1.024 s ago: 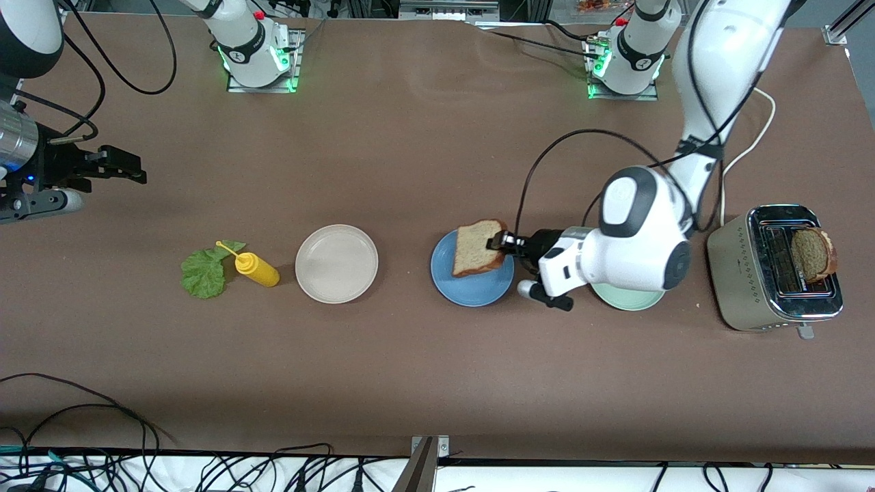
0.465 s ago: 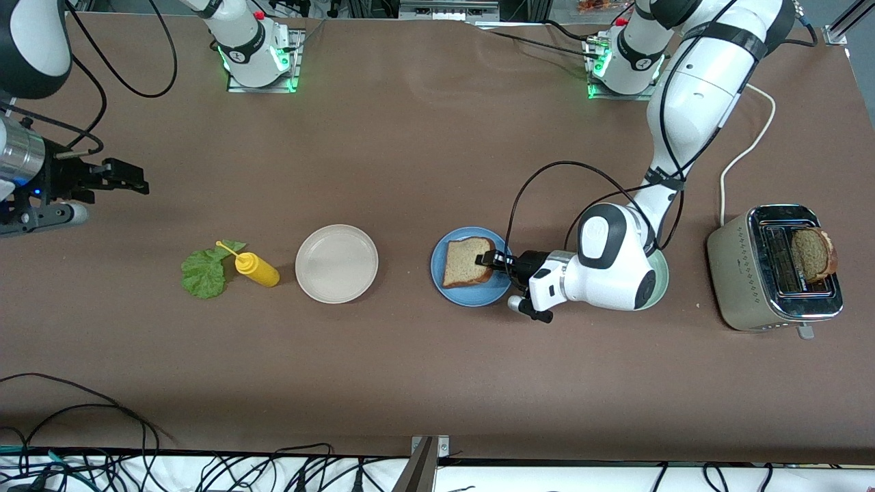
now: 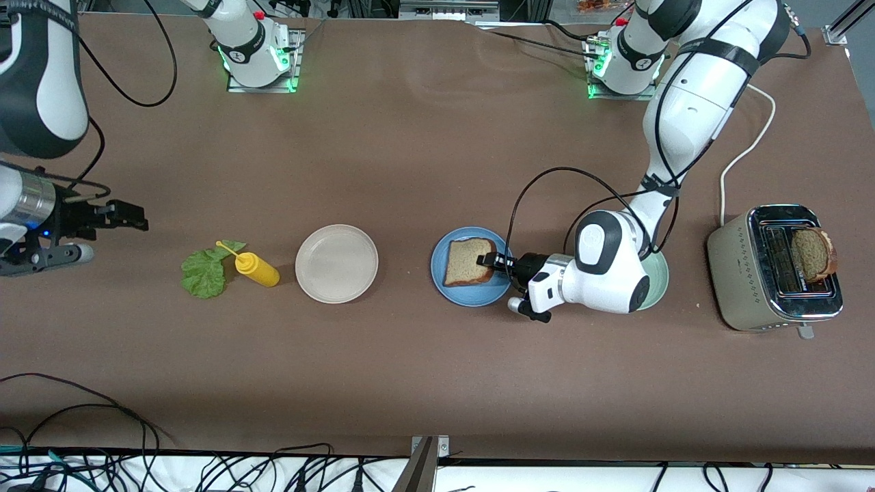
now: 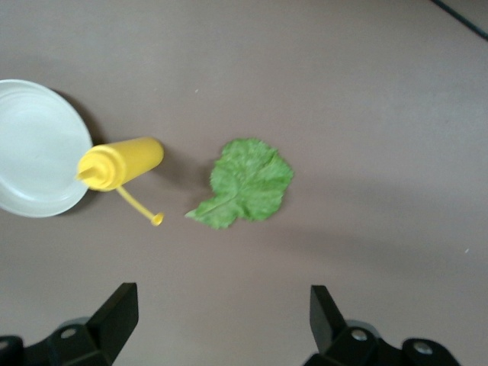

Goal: Make sandwich in blue plate with both arms
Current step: 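Open the left gripper and withdraw while the right gripper reaches the lettuce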

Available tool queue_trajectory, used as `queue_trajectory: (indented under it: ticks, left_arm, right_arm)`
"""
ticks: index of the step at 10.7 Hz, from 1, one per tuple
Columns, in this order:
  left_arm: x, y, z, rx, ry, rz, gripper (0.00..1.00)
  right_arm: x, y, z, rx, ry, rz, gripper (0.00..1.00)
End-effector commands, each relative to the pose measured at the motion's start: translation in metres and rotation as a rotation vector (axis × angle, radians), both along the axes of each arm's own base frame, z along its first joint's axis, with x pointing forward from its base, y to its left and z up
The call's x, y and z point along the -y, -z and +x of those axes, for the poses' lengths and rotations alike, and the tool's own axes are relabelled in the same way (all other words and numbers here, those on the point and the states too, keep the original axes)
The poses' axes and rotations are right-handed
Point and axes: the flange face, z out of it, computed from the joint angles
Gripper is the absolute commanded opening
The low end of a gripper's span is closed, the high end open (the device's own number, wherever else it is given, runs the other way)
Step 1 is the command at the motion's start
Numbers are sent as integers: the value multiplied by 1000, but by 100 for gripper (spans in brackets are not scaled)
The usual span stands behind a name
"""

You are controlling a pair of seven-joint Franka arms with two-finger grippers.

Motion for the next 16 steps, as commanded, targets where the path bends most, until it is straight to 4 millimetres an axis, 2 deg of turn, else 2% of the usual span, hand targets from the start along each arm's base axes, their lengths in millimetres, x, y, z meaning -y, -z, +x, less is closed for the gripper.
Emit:
queue_trajectory:
  ticks: [1,2,6,8,10,11,13,14,15,16]
  left_arm:
    - [-20,-6,11,37,-6,-42,100]
    - [-31,-7,14,40,-1,-38,100]
    - [-64,-41,26,136,73,81,100]
    - [-85,-64,32,188,123,160,100]
    - [-103,-101,34,221,151,241,100]
    - [-111,-124,34,228,142,300,100]
    - [-123,-163,30,241,151,413,100]
    - [-136,-181,30,261,160,459,100]
    - [-156,-197,31,279,156,502,100]
    - [-178,-213,33,304,141,526,100]
  right_arm:
    - [1,21,16,31,-6,5,100]
    - [0,23,17,29,-6,4,100]
    - [0,39,19,10,-4,1,100]
    - [-7,56,23,27,-9,9,100]
    - [3,77,14,39,10,28,100]
    - [8,91,14,26,19,47,100]
    - [10,134,7,27,23,50,100]
    - [8,159,0,58,21,42,100]
    - [8,185,-8,91,17,33,100]
    - [8,202,-12,99,17,30,100]
